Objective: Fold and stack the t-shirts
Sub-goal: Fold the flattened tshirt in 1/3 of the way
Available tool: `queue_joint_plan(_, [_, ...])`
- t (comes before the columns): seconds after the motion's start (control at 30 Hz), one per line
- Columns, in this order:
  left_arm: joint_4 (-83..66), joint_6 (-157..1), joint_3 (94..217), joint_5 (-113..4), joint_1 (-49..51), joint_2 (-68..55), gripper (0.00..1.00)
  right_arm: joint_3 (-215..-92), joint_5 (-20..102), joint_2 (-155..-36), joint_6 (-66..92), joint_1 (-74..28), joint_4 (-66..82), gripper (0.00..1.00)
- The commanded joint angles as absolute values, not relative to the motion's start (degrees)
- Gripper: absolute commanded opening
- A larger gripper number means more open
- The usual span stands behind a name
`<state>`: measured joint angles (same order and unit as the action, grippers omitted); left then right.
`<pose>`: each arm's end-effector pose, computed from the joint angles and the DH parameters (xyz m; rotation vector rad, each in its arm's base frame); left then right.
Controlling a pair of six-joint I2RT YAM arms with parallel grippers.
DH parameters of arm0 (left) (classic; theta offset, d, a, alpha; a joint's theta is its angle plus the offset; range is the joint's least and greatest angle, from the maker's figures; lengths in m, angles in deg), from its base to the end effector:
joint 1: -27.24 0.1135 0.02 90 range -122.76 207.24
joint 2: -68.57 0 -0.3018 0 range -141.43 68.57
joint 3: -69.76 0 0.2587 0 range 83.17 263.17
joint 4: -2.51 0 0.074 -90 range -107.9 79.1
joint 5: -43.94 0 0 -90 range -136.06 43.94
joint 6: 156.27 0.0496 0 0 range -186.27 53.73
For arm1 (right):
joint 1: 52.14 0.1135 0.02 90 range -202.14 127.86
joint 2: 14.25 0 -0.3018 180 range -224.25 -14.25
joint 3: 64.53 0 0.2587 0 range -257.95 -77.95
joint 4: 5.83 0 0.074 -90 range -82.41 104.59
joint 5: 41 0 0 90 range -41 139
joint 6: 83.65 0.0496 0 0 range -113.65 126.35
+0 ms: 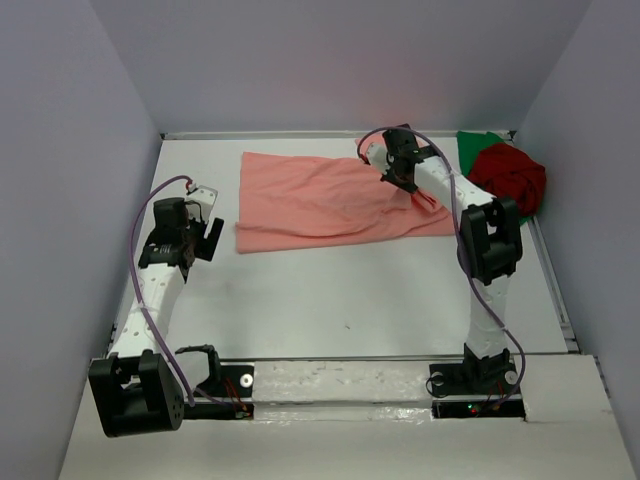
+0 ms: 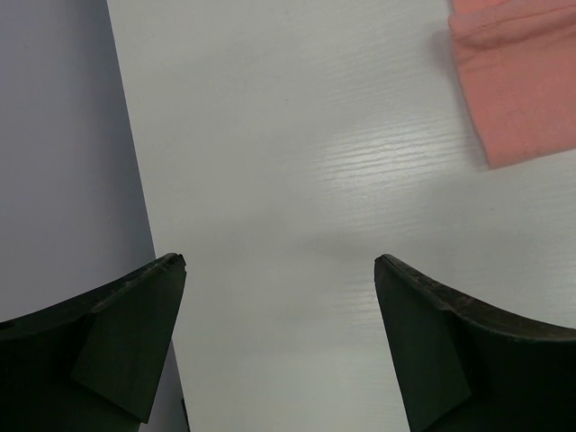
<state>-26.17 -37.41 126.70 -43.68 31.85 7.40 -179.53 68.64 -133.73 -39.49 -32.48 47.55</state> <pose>0.2353 0.0210 0.2917 0.4317 2.1261 0.3829 0.4677 0.1494 0.2538 -1.3010 2.2629 -0.6096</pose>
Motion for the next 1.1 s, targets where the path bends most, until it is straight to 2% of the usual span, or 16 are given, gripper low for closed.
queue_joint_plan(0.0, [-24.7,-37.1,128.5,-44.0,32.1,7.0,0.99,-184.9,71.1,-136.3,-41.0,-34.2,44.9,0.0])
queue_joint_plan(0.63, [-25.0,-37.2,128.9,-44.8,32.1,4.9,0.99,-193.8,71.6,-145.8,-43.7,-36.5,44.7,0.0])
queue_joint_plan(0.67, [-25.0,-37.2,128.9,-44.7,32.1,4.9,0.99,-193.9,71.5,-146.0,-43.7,-36.5,44.7,0.08])
queue_joint_plan(0.7, [-25.0,-37.1,129.0,-44.7,32.1,4.8,0.99,-194.0,71.4,-146.3,-43.7,-36.5,44.7,0.2])
queue_joint_plan(0.73, [-25.0,-37.2,129.0,-44.7,32.1,4.6,0.99,-194.2,71.2,-146.4,-43.9,-36.5,44.8,0.37])
queue_joint_plan(0.83, [-25.0,-37.1,129.0,-44.9,32.1,4.4,0.99,-194.9,70.9,-146.8,-43.7,-36.5,44.8,0.44])
queue_joint_plan(0.87, [-25.0,-37.2,129.0,-44.9,32.1,4.2,0.99,-195.4,70.8,-147.0,-43.7,-36.5,44.6,0.58])
queue_joint_plan(0.93, [-25.0,-37.1,129.1,-45.2,32.1,4.2,0.99,-197.1,70.8,-147.2,-43.3,-36.5,44.2,0.72])
queue_joint_plan(0.97, [-25.1,-37.1,129.2,-45.2,32.1,4.1,0.99,-198.3,71.0,-147.1,-43.0,-36.5,43.8,0.9])
queue_joint_plan(1.0, [-25.2,-37.1,129.3,-45.2,32.1,4.1,0.99,-199.0,71.0,-147.0,-42.8,-36.5,43.5,0.96])
queue_joint_plan(1.07, [-25.7,-37.2,130.0,-45.4,32.1,4.0,0.99,-199.6,71.8,-145.2,-42.0,-36.5,41.0,0.99])
